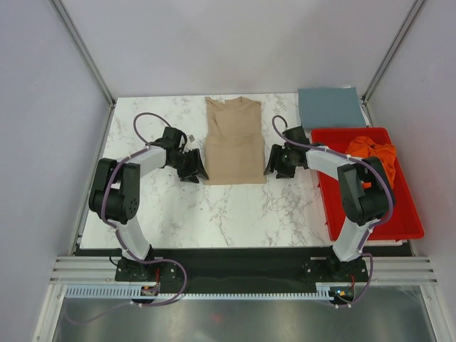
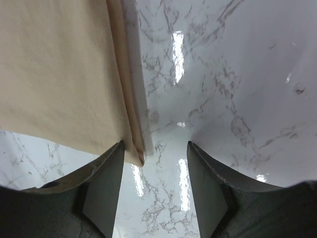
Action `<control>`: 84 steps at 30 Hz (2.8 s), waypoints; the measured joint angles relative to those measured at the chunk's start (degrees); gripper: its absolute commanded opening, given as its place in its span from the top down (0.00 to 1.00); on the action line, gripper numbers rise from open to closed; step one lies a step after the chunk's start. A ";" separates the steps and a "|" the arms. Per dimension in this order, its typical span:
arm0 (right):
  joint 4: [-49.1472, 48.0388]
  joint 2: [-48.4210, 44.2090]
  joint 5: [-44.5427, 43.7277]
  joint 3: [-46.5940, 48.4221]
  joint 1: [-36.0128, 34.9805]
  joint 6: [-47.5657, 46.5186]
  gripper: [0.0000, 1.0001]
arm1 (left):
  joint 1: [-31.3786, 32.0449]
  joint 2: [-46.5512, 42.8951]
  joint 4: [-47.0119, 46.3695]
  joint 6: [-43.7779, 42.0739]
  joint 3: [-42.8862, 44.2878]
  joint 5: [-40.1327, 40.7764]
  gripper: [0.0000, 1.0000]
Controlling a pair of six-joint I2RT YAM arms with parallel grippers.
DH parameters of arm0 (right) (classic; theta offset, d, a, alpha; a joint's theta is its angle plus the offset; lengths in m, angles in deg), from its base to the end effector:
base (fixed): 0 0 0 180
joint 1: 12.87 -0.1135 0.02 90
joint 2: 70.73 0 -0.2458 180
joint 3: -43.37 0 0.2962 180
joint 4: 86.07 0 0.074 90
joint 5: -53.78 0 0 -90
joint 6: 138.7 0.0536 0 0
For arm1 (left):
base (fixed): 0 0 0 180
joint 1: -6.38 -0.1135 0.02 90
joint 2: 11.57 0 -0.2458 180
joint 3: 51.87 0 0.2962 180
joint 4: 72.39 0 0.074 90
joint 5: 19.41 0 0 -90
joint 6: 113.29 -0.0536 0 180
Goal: Fold and stack the t-shirts
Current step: Fold the tshirt
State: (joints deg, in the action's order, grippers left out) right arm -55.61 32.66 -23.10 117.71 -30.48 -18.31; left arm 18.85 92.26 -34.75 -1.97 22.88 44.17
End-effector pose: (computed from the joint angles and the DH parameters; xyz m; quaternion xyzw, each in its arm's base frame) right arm 0.3775 0.1326 0.1000 0.0768 0.9559 0.2069 0.1938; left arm 0.3716 -0.1066 0.0961 -0.0276 0.9542 -0.2712 0.1229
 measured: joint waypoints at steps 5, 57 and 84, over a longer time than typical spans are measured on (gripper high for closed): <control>-1.66 -1.18 -0.55 -2.23 -1.73 3.04 0.38 | 0.00 -0.28 -2.69 2.86 -1.57 0.59 0.45; -7.13 -20.37 -1.05 -26.49 -5.95 7.63 1.00 | 12.00 -23.65 -7.23 11.26 -25.14 3.48 0.98; 5.57 -50.82 -4.50 -43.01 -13.68 15.41 1.00 | 24.90 -43.63 -11.39 33.68 -42.45 9.84 0.48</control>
State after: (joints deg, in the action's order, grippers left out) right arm -50.04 -18.16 -27.60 74.70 -44.16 -2.90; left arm 43.74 48.63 -46.14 31.72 -19.56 54.01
